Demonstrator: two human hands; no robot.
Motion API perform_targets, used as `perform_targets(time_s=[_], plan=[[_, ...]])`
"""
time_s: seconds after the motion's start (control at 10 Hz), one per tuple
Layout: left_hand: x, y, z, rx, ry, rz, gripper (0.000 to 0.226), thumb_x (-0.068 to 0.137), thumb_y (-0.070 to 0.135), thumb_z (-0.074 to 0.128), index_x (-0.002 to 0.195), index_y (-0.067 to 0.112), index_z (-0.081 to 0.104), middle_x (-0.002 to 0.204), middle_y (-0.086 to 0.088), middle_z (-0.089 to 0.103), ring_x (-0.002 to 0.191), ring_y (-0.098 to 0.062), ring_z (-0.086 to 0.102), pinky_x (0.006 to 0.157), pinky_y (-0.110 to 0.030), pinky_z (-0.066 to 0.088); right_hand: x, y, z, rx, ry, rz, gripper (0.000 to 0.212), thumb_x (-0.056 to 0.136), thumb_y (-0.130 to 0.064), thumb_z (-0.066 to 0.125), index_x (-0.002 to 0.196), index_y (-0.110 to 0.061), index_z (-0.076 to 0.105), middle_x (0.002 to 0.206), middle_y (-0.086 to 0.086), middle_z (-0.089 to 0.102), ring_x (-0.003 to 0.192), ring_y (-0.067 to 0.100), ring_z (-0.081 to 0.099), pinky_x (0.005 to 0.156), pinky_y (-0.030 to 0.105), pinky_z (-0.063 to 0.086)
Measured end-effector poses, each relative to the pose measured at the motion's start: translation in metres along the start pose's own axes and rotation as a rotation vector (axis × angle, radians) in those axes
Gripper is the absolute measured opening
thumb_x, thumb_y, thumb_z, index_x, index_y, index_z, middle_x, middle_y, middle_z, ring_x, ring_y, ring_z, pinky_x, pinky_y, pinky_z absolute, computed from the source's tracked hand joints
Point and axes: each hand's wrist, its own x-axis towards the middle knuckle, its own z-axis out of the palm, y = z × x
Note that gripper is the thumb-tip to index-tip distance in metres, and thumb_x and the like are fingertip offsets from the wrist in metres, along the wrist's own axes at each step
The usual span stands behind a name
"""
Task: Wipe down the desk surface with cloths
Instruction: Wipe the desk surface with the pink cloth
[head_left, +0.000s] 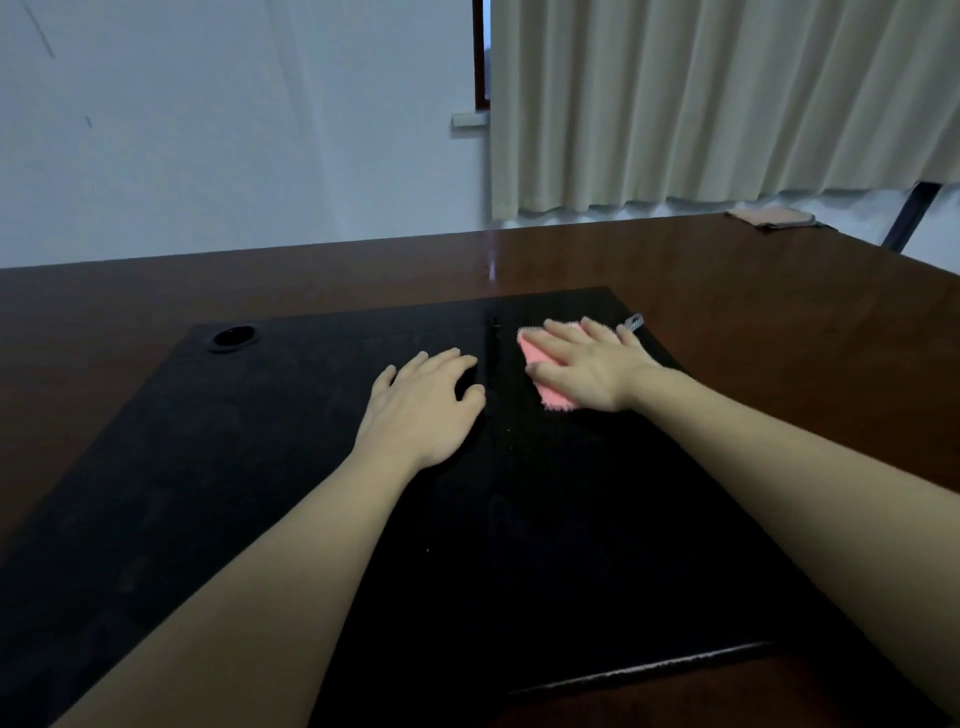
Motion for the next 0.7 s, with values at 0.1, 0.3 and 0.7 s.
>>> perform_targets(time_s=[0.1,0.3,0.7], plan=[[0.0,0.0,0.002,0.0,-0.002,-0.003,0.052,0.104,0.048,0.034,0.155,0.036,0.034,0.166,0.013,0.023,0.155,-0.016,0.014,0.126,-0.045,0.007,0.011,-0.003,0.002,-0.001,0.004,0.037,0.062,0.101,-0.065,0.022,0.159,-0.05,0.004,0.17,-0.014,0.0,0.157,0.029,-0.002,0.122,0.059,-0.004],[-0.002,0.0,0.0,-0.01,-0.004,-0.002,0.053,0.104,0.047,0.035,0.156,0.034,0.033,0.166,0.012,0.024,0.155,-0.017,0.014,0.126,-0.047,0.007,-0.032,-0.019,0.009,-0.021,-0.018,-0.055,0.061,0.103,-0.063,0.021,0.159,-0.051,-0.002,0.17,-0.015,-0.005,0.157,0.028,-0.007,0.123,0.058,-0.005],[-0.027,-0.035,-0.032,-0.051,0.032,0.046,0.049,0.105,0.04,0.043,0.153,0.03,0.04,0.162,0.008,0.034,0.152,-0.018,0.026,0.124,-0.046,0.022,-0.09,-0.035,0.016,-0.039,-0.069,-0.215,0.059,0.101,-0.065,0.022,0.154,-0.059,-0.005,0.167,-0.023,-0.011,0.156,0.018,-0.014,0.125,0.051,-0.008]])
